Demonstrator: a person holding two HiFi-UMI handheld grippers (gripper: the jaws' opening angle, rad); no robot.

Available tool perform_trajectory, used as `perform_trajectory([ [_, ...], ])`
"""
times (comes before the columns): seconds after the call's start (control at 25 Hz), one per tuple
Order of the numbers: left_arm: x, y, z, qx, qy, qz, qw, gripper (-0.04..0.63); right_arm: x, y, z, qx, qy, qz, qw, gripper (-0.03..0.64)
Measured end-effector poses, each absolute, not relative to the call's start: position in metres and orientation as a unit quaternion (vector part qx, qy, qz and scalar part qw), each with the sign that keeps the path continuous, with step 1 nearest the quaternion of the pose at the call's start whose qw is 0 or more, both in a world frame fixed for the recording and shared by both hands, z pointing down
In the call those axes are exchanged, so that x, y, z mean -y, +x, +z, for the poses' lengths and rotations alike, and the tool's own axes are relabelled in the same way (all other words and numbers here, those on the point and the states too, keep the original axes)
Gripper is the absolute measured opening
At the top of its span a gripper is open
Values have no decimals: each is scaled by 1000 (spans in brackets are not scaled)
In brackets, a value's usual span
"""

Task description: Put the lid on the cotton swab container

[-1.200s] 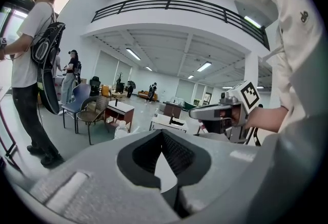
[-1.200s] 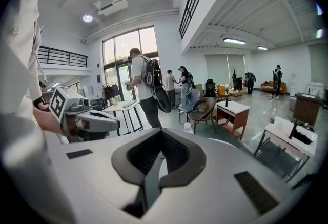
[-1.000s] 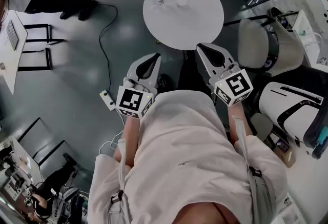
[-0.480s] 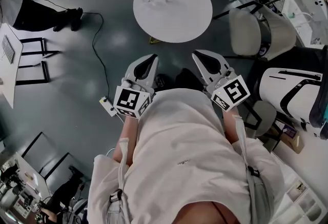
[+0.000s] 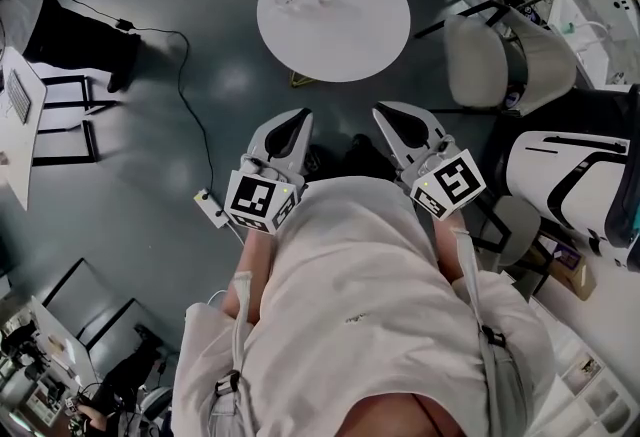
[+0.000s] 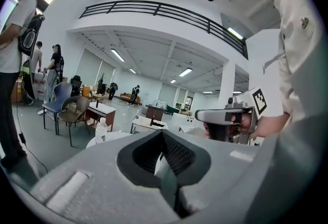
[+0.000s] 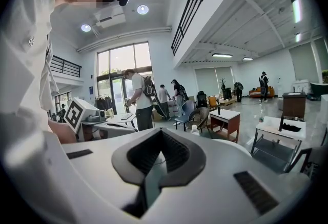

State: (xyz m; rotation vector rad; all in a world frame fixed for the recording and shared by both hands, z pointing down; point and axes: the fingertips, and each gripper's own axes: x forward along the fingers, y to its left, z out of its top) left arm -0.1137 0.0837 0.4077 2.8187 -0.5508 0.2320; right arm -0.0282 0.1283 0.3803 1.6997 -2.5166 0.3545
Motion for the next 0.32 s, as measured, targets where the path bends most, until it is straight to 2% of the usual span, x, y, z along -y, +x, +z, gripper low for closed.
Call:
perform_trajectory([
  [0.32,-98,-121,405,189,970,82,128,9,-136,-37,377,826,551,108,46,5],
])
